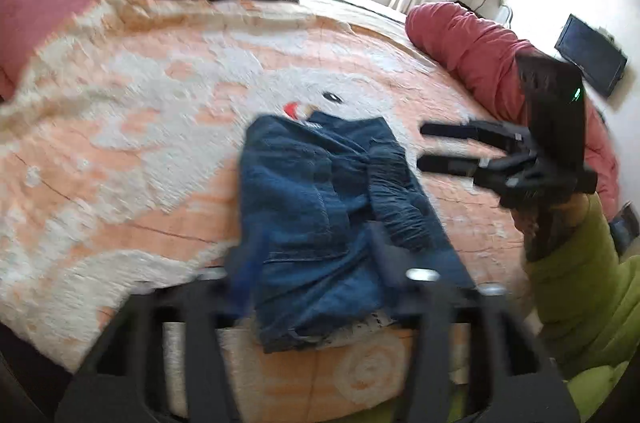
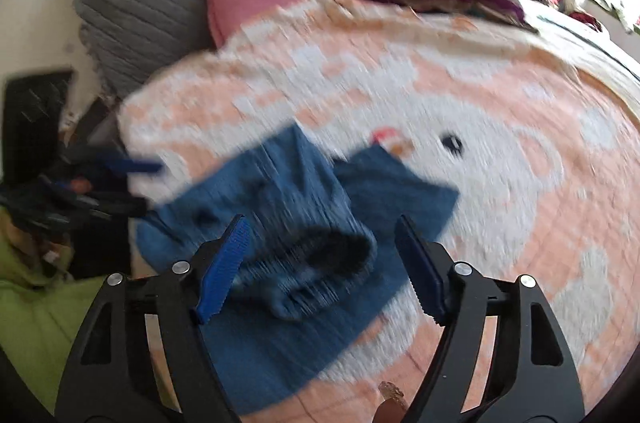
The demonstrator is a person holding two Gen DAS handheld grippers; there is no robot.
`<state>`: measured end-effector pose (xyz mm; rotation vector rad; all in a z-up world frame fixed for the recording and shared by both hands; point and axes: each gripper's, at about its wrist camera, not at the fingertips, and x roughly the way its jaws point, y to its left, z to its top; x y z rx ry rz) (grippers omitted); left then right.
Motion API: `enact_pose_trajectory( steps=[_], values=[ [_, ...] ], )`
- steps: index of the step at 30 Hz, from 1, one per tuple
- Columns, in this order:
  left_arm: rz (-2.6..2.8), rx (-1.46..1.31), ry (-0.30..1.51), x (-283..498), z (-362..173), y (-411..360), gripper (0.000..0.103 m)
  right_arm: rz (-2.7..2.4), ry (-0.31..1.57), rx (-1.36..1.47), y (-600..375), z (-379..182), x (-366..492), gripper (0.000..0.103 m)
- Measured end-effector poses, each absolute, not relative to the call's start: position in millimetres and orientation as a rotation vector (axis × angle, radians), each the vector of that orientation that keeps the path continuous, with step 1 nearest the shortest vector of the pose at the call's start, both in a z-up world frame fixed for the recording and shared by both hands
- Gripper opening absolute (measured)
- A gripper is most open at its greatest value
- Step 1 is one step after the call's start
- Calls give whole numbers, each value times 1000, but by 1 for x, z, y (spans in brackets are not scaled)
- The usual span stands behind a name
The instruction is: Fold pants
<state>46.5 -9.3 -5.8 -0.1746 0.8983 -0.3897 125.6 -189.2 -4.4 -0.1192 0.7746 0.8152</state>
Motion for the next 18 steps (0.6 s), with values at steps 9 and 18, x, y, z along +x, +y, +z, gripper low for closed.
enact_pose_trajectory(
  steps=[9,18],
  values=[
    [-416,-75,996,42,-36,-32,16,856,937,-283,-128,-27,173,35],
    [-431,-89,993,42,-39,-30,16,826,911,-355,-114,-27,170,4]
  ],
)
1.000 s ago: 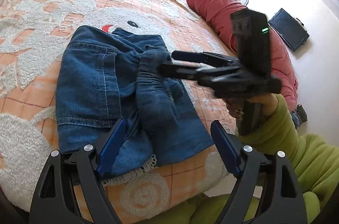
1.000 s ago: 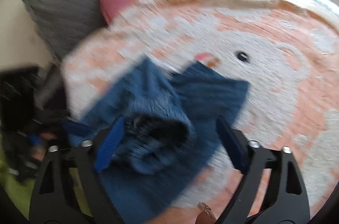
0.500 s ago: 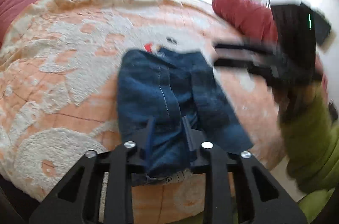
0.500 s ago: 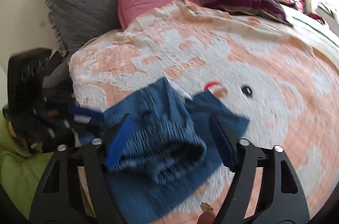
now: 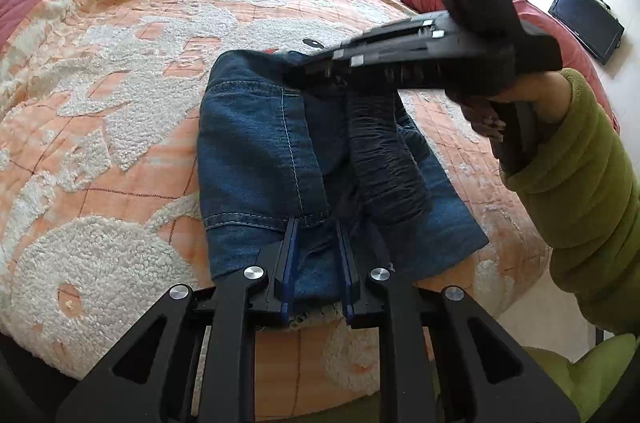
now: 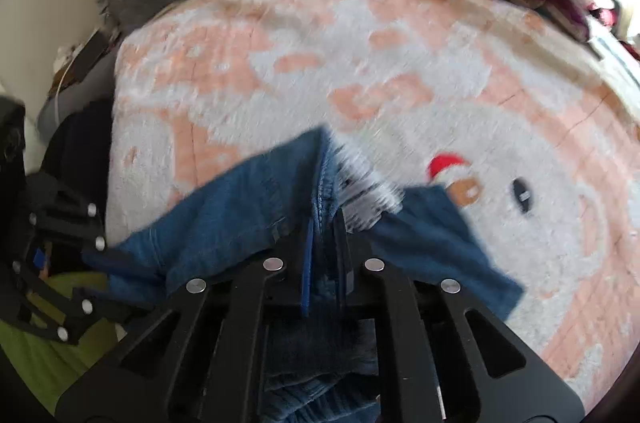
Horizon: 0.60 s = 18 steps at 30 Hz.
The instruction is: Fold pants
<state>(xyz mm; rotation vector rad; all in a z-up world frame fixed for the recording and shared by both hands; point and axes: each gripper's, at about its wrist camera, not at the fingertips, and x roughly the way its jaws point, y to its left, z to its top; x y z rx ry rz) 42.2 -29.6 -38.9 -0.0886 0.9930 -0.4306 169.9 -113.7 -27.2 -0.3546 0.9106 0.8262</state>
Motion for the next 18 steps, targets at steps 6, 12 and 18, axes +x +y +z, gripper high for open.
enact_pose_trajectory(
  steps=[6,12,18],
  values=[
    [-435,-93,989,42,-37,-30,18,762,941,-401,-109,-55,181,4],
    [-433,-91,992,40,-35,-31,18,724,904,-301,-124,-43,177,24],
    [-430,-86,992,41,-34,-30,19,698,833,-213,-155,-19,162,50]
  ],
)
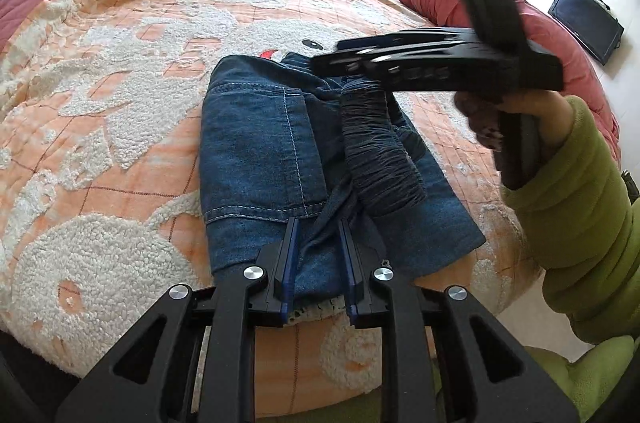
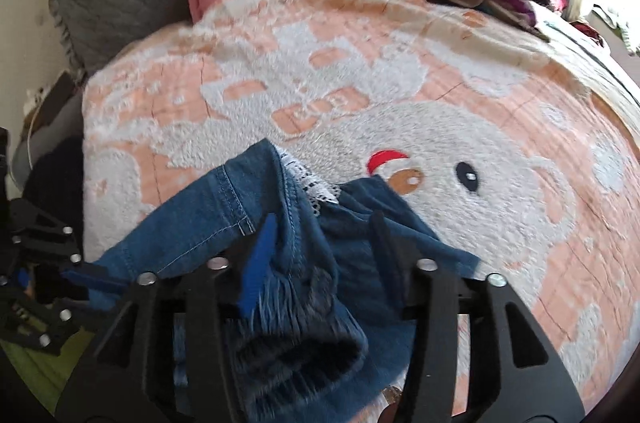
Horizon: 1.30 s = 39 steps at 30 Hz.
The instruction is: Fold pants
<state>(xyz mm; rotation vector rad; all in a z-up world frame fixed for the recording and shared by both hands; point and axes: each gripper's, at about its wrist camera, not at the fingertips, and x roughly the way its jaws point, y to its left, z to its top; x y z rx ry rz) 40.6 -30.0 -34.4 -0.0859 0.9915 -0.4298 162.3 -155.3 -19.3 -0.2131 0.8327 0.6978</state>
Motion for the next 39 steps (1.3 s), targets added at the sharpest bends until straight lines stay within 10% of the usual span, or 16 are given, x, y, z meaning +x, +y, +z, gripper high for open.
enact_pose_trajectory(
  steps=[9,31,39],
  values=[
    [-438,-78,985,33,-28,-34,27,655,739,-131,-203,7,129,71],
    [-307,-279,924,63,10,35,50,936,625,-268,-189,6,11,76],
    [-337,-198,1017,108,-8,4,35,1082,618,-514,-108,-15,-2,33]
  ],
)
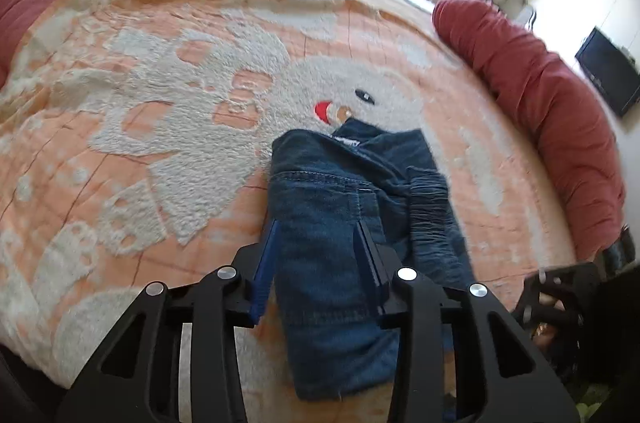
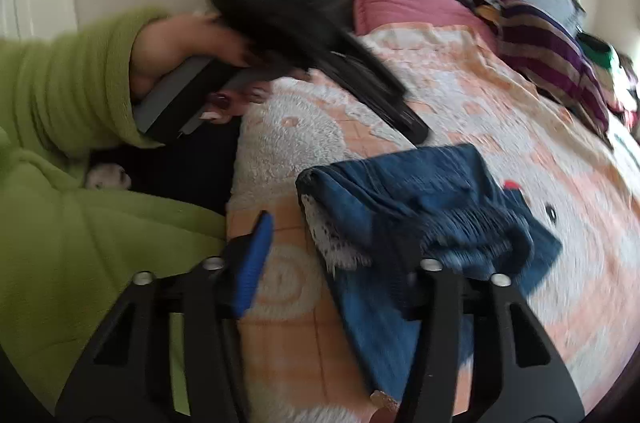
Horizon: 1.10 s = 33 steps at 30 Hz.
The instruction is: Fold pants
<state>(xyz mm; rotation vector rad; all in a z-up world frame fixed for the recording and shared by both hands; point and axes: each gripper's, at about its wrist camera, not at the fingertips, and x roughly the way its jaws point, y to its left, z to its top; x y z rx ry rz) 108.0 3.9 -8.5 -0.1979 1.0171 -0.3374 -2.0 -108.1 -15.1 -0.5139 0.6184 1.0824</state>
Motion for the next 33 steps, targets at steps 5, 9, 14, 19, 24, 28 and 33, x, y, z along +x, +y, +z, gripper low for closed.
enact_pose_trajectory(
  steps=[5,9,14,19,24,28,33],
  values=[
    [-334,-198,1066,121,-30,-1,36,1067,581,-652,-78,-21,2,28],
    [-337,-205,1077,124,-37,-1,36,1091,585,-716,-63,-33,9,17],
    [-338,-210,1068,123,-40,1,38,1197,640,-653,-75,-32,5,2],
    [-333,-229,1043,119,-40,2,39,1167,679,-572,-86,-43,6,3],
    [-321,-224,1017,111,-35,3,52,1155,681,-533,-91,-32,0,14],
    [-313,-224,988,105,-27,5,58,1157,650,-469,-105,-13,-6,25],
    [-304,-205,955,98,-15,5,62,1141,589,-382,-132,15,-14,42]
  ],
)
